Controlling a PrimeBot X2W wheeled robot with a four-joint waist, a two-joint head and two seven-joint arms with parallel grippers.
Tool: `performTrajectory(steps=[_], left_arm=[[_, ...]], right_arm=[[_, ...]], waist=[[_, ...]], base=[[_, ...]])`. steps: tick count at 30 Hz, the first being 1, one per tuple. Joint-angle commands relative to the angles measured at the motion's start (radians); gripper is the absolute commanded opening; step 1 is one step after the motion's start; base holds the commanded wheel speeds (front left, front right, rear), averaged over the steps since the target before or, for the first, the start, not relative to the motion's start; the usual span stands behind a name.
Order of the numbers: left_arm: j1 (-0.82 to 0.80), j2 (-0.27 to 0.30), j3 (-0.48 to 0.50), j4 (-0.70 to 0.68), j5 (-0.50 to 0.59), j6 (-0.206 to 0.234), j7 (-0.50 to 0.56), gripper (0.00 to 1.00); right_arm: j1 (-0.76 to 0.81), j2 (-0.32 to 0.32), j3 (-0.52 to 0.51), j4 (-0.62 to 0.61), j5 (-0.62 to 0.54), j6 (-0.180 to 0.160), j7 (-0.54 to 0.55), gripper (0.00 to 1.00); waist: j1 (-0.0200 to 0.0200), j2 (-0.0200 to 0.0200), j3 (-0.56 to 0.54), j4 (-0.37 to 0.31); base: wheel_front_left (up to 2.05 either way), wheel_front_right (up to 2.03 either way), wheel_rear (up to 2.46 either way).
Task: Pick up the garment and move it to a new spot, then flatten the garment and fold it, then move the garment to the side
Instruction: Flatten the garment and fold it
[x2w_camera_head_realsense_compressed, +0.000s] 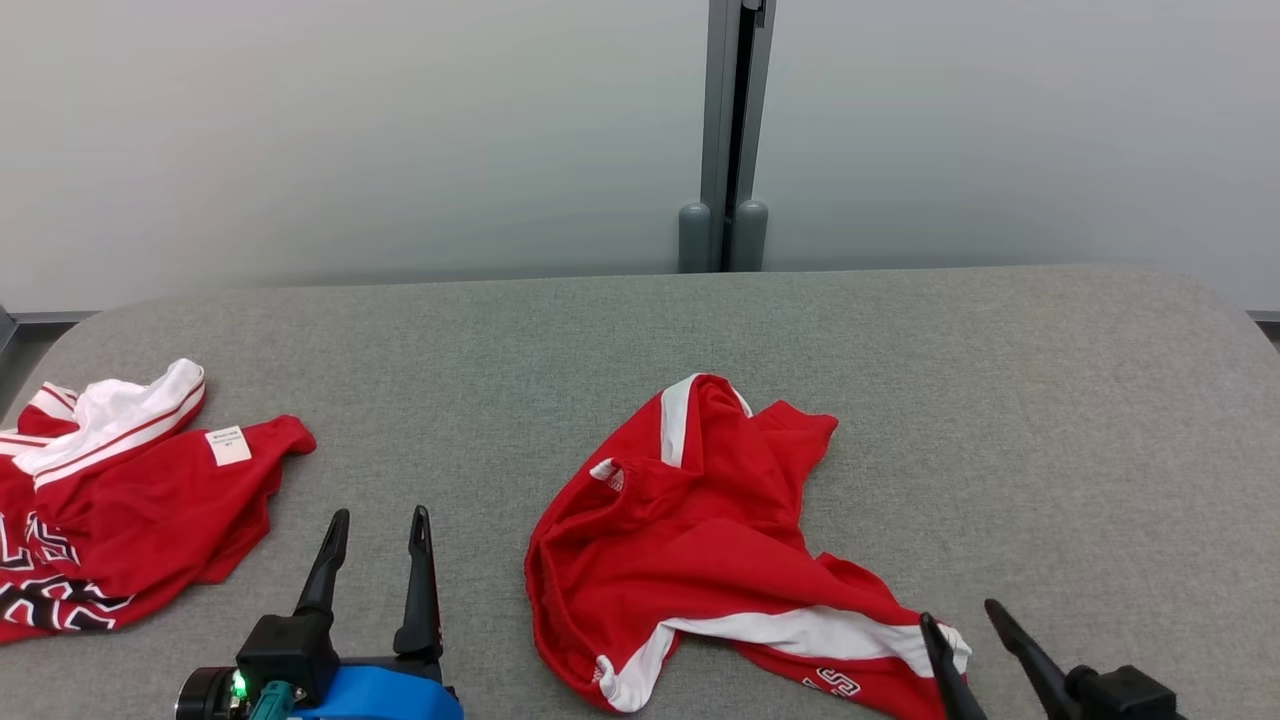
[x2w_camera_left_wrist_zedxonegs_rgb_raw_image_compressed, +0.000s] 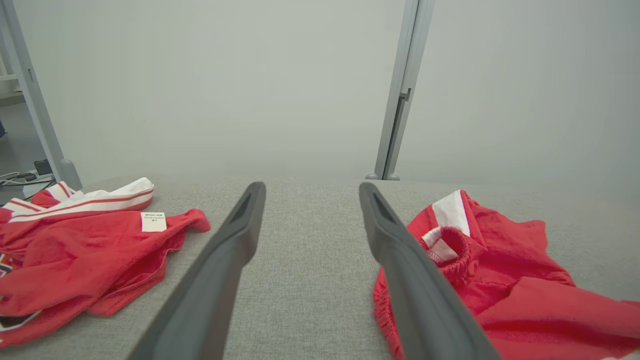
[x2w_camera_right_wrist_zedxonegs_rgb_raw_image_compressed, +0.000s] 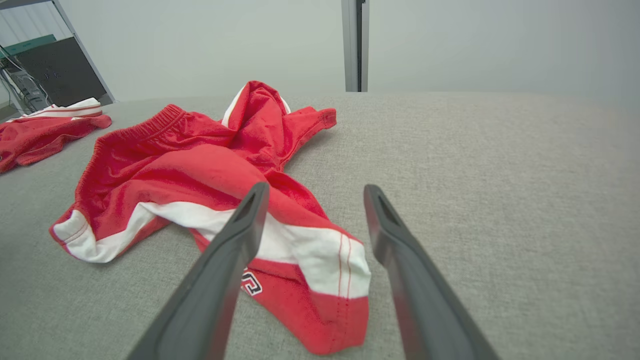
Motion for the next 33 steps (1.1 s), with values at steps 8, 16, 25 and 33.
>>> performTrajectory(steps=[8, 16, 25, 33], left_arm=[[-0.001, -0.001, 0.018, -0.006, 0.026, -0.004, -0.003, 1.00], [0.017, 0.013, 0.038, -0.019, 0.063, 0.001, -0.003, 1.00], [0.040, 0.020, 0.048, -0.021, 0.091, 0.008, -0.003, 1.00], [0.040, 0.022, 0.055, -0.018, 0.101, 0.017, -0.003, 1.00]], right_arm=[[0.002, 0.040, -0.099, -0.127, -0.034, 0.000, -0.003, 1.00], [0.021, 0.076, -0.175, -0.170, -0.073, 0.000, -0.004, 1.00], [0.044, 0.097, -0.223, -0.136, -0.109, 0.000, -0.004, 1.00], [0.035, 0.105, -0.221, -0.107, -0.123, 0.000, -0.004, 1.00]], waist=[[0.0001, 0.0000, -0.007, 0.008], [0.0001, 0.0000, -0.012, 0.022], [0.0001, 0.0000, -0.013, 0.027], [0.0001, 0.0000, -0.012, 0.025]], base=[[0.00, 0.00, 0.00], [0.00, 0.00, 0.00], [0.00, 0.00, 0.00], [0.00, 0.00, 0.00]])
